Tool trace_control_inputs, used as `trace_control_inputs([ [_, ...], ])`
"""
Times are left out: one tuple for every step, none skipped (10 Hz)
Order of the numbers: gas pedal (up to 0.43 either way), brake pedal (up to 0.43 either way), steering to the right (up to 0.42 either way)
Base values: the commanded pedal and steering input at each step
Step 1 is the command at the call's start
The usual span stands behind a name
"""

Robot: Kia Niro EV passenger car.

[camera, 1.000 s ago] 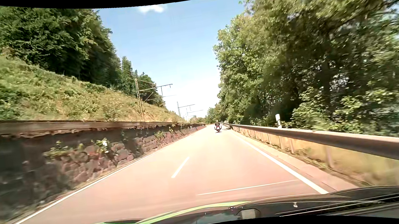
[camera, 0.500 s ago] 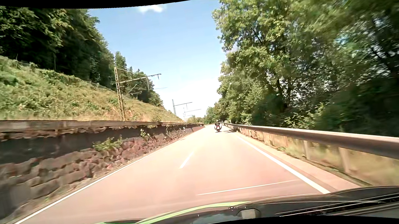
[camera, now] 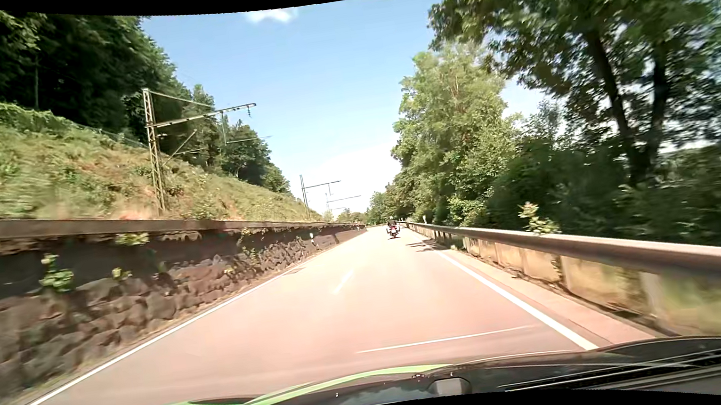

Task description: Follow the waypoints while adhering to traffic rules and regulations

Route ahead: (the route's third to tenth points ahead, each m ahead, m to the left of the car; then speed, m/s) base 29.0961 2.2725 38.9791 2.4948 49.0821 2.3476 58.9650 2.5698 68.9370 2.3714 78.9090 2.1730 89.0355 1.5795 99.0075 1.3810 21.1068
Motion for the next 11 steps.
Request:
trace_control_inputs([
  [0.177,0.000,0.001],
  [0.177,0.000,0.001],
  [0.189,0.000,0.001],
  [0.189,0.000,0.001],
  [0.177,0.000,0.001],
  [0.169,0.000,0.001],
  [0.157,0.000,0.001],
  [0.150,0.000,0.001],
  [0.150,0.000,0.001],
  [0.150,0.000,0.001],
  [0.150,0.000,0.001],
])
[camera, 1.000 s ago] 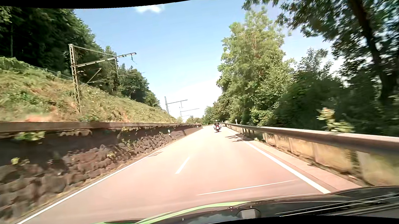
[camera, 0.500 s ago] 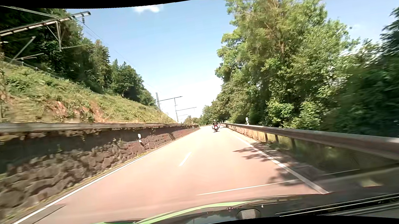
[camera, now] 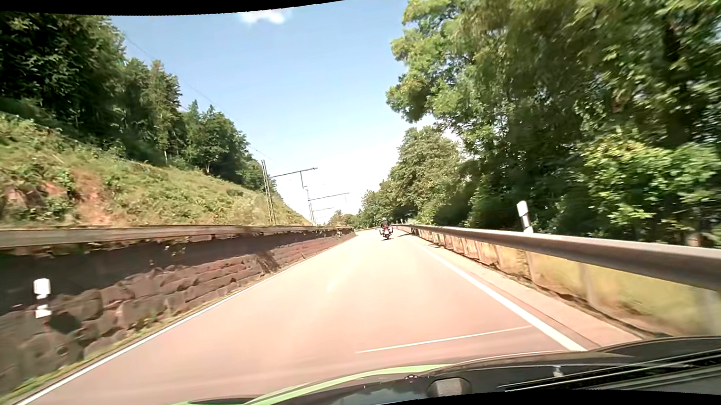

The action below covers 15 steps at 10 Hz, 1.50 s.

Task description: Follow the waypoints while adhering to traffic rules and regulations

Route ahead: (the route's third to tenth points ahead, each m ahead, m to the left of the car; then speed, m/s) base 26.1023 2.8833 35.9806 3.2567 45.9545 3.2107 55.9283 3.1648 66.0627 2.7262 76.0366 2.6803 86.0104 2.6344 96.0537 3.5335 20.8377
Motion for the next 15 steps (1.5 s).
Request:
trace_control_inputs([
  [0.150,0.000,0.001],
  [0.157,0.000,0.001],
  [0.169,0.000,0.000],
  [0.177,0.000,0.000],
  [0.189,0.000,0.000],
  [0.197,0.000,-0.003],
  [0.209,0.000,-0.006],
  [0.209,0.000,-0.010],
  [0.220,0.000,-0.008],
  [0.220,0.000,-0.007],
  [0.220,0.000,-0.007],
  [0.220,0.000,-0.007],
  [0.220,0.000,-0.007],
  [0.228,0.000,-0.006],
  [0.228,0.000,-0.006],
])
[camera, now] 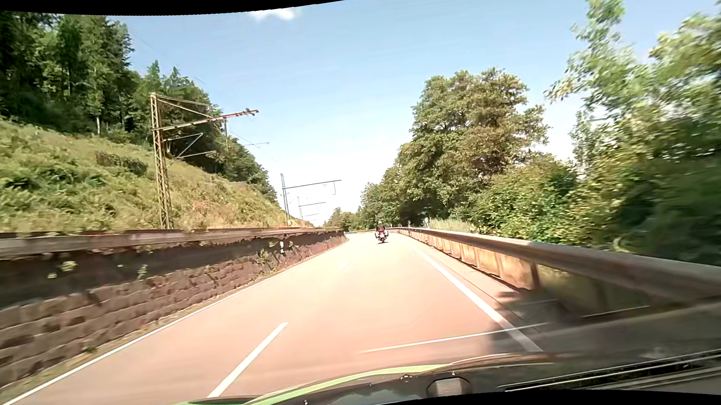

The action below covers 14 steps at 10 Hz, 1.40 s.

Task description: Follow the waypoints while adhering to traffic rules and regulations

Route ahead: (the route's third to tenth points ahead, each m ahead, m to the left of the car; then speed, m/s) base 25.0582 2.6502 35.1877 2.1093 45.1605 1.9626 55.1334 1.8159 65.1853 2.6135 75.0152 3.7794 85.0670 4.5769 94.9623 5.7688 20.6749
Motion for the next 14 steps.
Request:
trace_control_inputs([
  [0.228,0.000,-0.006],
  [0.228,0.000,-0.006],
  [0.228,0.000,-0.005],
  [0.228,0.000,-0.003],
  [0.228,0.000,-0.001],
  [0.220,0.000,-0.001],
  [0.220,0.000,-0.001],
  [0.220,0.000,0.000],
  [0.228,0.000,-0.002],
  [0.228,0.000,-0.002],
  [0.240,0.000,-0.003],
  [0.240,0.000,-0.003],
  [0.240,0.000,-0.003],
  [0.240,0.000,-0.004],
])
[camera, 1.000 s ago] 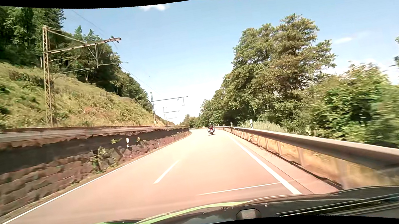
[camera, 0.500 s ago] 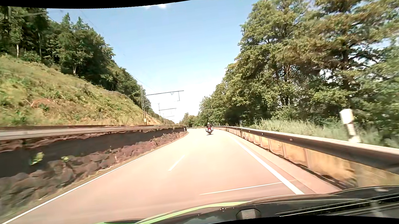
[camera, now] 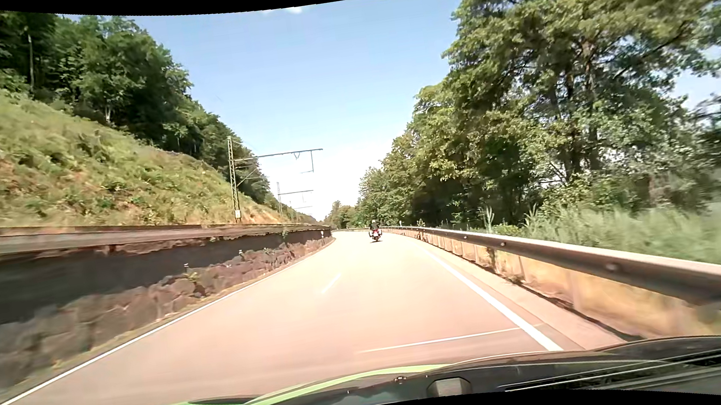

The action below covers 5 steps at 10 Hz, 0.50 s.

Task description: Follow the waypoints while adhering to traffic rules and regulations

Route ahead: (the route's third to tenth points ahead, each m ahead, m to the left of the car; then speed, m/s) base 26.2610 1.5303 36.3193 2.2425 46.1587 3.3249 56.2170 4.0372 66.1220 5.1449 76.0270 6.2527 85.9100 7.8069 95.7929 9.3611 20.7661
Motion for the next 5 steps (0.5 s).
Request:
trace_control_inputs([
  [0.240,0.000,-0.004],
  [0.240,0.000,-0.004],
  [0.240,0.000,-0.004],
  [0.240,0.000,-0.006],
  [0.228,0.000,-0.005],
])
